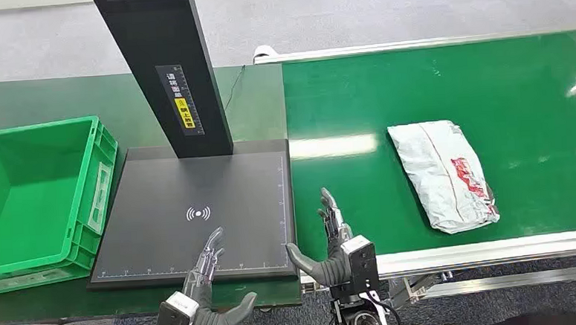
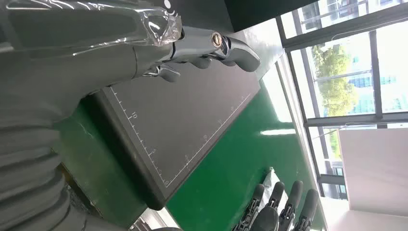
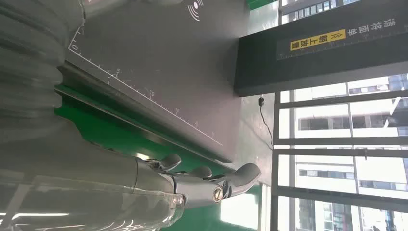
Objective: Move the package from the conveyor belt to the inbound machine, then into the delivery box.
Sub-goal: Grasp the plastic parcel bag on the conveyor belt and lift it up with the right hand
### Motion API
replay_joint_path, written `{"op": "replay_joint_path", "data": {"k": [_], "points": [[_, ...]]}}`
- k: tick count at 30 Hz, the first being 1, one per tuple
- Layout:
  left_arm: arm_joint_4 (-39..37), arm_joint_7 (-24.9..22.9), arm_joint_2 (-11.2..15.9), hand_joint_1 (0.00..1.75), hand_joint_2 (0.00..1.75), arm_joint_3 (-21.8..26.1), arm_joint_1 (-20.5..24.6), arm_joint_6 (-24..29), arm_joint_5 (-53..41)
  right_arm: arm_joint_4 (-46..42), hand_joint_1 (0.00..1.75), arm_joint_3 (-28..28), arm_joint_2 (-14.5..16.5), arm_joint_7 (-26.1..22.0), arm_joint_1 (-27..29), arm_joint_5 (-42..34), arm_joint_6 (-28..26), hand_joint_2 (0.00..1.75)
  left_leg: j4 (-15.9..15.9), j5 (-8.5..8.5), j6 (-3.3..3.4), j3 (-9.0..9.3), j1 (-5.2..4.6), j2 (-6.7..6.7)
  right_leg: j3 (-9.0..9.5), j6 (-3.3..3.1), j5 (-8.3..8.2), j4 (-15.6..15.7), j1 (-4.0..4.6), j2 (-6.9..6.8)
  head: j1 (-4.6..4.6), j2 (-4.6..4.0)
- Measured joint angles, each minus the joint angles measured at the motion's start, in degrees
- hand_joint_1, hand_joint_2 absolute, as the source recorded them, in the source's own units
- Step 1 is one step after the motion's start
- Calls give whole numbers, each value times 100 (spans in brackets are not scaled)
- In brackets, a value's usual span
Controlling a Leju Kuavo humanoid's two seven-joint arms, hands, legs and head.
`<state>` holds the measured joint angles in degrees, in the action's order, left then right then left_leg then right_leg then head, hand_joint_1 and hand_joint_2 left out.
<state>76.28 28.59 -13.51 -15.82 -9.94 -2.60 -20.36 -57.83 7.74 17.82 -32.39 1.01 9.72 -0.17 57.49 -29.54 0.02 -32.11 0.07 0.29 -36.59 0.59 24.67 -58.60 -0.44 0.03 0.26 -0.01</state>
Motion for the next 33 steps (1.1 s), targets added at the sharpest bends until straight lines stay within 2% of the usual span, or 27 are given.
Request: {"op": "replay_joint_path", "data": {"k": [6,12,15,18,22,29,33], "points": [[0,0,-7,0,175,15,1,-12,-1,-89,0,2,-20,44,6,288,-271,175,0,0,0,0,0,0,0,0,0,0,0,0,0,0],[0,3,-11,0,175,27,1,-51,2,-726,0,8,-128,445,29,881,-477,175,0,0,0,0,0,0,0,0,0,0,0,0,-1,-1],[-8,55,-10,0,175,37,6,-85,24,-884,0,15,-279,821,-71,1552,-690,175,1,0,0,0,-1,1,1,0,0,1,0,0,-2,-1],[-37,149,-9,0,175,62,30,-167,90,-632,0,-94,-656,1359,-471,2161,-791,175,1,0,2,2,-3,1,6,2,-2,2,-2,0,-1,-1],[-94,203,-9,0,175,91,109,-254,129,581,0,-482,-1356,1757,-1372,2822,-1088,175,5,8,14,7,-11,-7,19,9,-8,3,-12,-7,0,-1],[-156,211,2,0,175,114,181,-296,169,2307,0,-1061,-2375,2398,-2666,3344,-1160,175,7,10,18,4,-15,-21,14,13,-12,2,-15,-11,-4,0],[-164,234,12,0,175,133,186,-334,177,2880,0,-1172,-2898,3113,-3222,3887,-1277,175,7,10,18,-4,-14,-24,8,14,-12,2,-15,-17,-3,-1]]}}
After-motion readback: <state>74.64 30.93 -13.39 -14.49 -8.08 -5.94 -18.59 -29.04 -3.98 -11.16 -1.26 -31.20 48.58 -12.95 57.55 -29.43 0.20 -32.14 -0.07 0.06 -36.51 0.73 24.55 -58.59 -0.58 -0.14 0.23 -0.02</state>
